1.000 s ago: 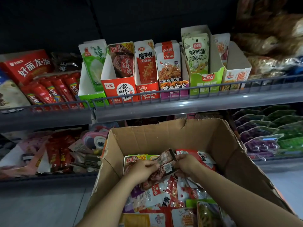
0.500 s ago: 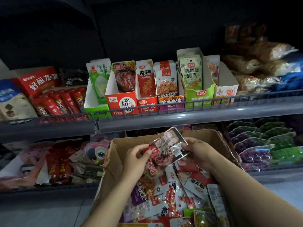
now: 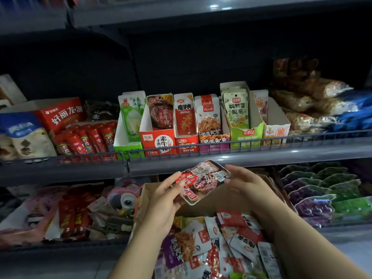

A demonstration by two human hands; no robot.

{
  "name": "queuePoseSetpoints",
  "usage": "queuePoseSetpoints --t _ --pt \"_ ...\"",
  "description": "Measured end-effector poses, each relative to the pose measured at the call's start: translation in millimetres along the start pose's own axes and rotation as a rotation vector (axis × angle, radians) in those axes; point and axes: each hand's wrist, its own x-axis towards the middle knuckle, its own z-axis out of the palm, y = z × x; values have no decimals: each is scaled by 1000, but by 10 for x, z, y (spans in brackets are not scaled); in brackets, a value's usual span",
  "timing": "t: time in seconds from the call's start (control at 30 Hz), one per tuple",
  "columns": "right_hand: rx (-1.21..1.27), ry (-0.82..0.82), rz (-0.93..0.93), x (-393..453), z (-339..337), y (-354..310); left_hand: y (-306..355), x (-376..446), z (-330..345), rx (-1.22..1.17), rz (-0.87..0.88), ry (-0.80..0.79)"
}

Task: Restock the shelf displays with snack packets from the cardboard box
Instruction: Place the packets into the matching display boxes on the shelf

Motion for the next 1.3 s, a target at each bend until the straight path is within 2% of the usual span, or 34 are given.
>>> queuePoseSetpoints --t 0.17,0.27,0.47,0.6,0.7,0.8,0.93,1.0,1.13,1.3 --pt "-469 -69 -310 -56 110 -77 90 -33 81 -103 16 -19" --pt "-622 -34 -414 -17 156 -74 168 -26 99 -163 33 -26" --pt "-629 162 -520 28 200 -135 318 18 107 -289 27 -79" --pt "-574 211 -576 57 249 -181 416 60 76 -362 -42 -113" --pt "-431 186 -522 58 335 -213 470 58 59 -298 -68 -129" --pt "-166 169 -429 30 422 -300 505 48 25 -199 -50 -110" --pt "-33 200 -264 71 503 -398 493 78 -54 205 111 -61" --pt "77 153 -164 112 585 -415 469 56 -48 308 147 -92" --pt "315 92 -10 187 861 -501 510 20 -15 249 164 -82" --pt "316 61 29 303 1000 -658 619 125 -98 253 236 60"
